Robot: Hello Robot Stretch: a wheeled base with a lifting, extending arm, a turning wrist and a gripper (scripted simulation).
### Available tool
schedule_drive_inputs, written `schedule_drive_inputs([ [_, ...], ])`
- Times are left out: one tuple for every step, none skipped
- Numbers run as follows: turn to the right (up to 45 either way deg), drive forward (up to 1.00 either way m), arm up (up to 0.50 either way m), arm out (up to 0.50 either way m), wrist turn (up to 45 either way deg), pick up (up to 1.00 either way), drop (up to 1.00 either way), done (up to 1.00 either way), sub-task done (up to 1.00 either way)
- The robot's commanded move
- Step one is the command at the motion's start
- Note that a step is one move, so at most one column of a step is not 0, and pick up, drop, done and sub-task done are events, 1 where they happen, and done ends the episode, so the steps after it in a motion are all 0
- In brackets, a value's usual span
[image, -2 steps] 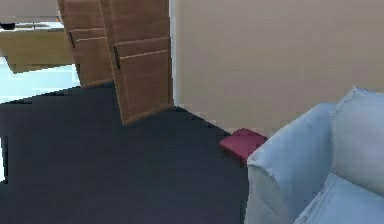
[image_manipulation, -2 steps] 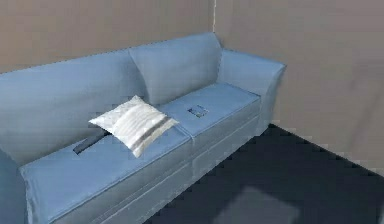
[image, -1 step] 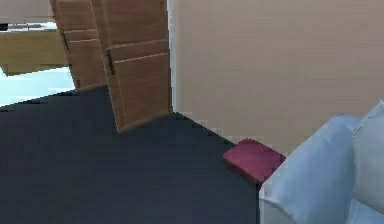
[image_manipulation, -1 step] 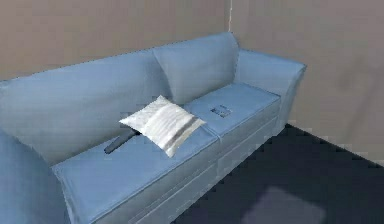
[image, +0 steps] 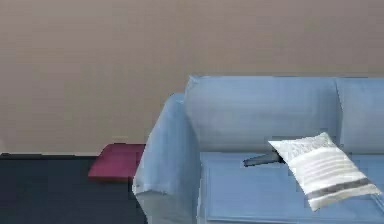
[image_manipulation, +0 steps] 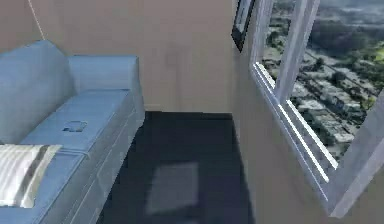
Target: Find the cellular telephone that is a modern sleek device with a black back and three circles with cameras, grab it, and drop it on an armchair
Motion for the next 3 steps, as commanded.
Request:
schedule_drive_inputs([
  [45.0,0.00,0.00,0.00,0.0,0.00,0.00,0.00,0.00],
  [39.0,0.00,0.00,0.00,0.0,0.00,0.00,0.00,0.00],
  [0.0,0.60,0.00,0.00,0.0,0.00,0.00,0.00,0.00],
])
